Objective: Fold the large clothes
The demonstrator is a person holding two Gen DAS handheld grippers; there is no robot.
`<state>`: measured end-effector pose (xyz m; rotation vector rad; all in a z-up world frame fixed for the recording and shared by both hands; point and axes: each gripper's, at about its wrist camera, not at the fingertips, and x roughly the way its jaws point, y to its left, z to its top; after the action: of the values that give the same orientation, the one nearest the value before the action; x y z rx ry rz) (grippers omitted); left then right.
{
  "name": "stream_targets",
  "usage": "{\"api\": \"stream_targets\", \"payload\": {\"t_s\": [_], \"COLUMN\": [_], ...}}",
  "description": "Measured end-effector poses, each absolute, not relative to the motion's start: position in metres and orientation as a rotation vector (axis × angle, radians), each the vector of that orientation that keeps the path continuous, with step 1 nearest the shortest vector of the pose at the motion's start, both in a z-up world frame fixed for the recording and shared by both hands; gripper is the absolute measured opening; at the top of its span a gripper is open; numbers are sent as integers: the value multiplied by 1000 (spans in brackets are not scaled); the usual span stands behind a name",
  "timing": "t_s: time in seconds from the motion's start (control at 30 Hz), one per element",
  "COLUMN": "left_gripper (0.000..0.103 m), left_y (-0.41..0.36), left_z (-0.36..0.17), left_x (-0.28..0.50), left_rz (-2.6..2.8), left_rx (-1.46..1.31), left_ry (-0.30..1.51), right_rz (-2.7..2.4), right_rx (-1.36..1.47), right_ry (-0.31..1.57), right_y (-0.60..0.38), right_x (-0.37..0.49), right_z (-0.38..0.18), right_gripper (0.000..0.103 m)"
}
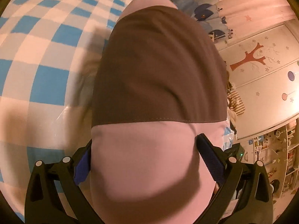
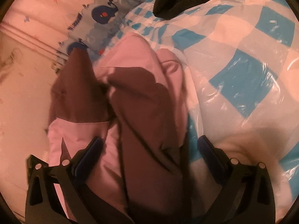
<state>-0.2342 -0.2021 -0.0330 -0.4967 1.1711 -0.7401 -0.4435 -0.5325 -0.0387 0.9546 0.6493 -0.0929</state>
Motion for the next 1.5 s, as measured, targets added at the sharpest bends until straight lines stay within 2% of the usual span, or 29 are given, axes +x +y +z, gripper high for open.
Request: {"api": "stream_targets", "payload": {"t_s": [0.13, 0.37, 0.43, 0.6, 0.7, 0.8, 1.07, 1.17, 1.23, 1.37, 1.43, 1.5], "left_gripper": [96, 96, 95, 95, 96, 95, 95, 96, 96, 96, 96, 96], "left_y": [-193, -82, -50, -8, 6, 21, 88, 93, 92, 78, 74, 74], "left_z": [-10, 28, 27, -12, -26, -25, 6, 8, -4, 3, 3, 1], "left_x": [-244, -224, -215, -196, -194, -195, -168, -149, -135, -136, -138, -144], "left_rz": [-721, -567, -517, -486, -478, -456, -258, -156, -161, -149, -145, -143], "left_rx": [-441, -462, -489, -598, -637, -649, -563, -370, -396, -366, -366, -393], "left_ry": [1070, 956, 947, 1013, 998, 971, 878, 845, 899, 883, 871, 852], "right_rz": [-43, 14, -57, -171, -90, 14, 140, 163, 146, 192, 168, 146], "right_rx": [948, 791, 739, 598, 586, 652, 576, 601, 578, 552, 553, 484], "right_ry": [632, 739, 791, 708, 732, 766, 770, 823, 845, 927, 959, 866], "right_y": [-510, -420, -393, -344, -325, -318, -221, -198, -199, -221, -230, -224], "right_x": [-427, -324, -301, -296, -291, -271, -205, -184, -177, -166, -169, -190], "right_z": [-28, 2, 2, 23, 17, 6, 10, -10, -15, -21, -12, 19], "right_gripper": [98, 98, 98, 97, 97, 97, 97, 97, 97, 98, 97, 97]}}
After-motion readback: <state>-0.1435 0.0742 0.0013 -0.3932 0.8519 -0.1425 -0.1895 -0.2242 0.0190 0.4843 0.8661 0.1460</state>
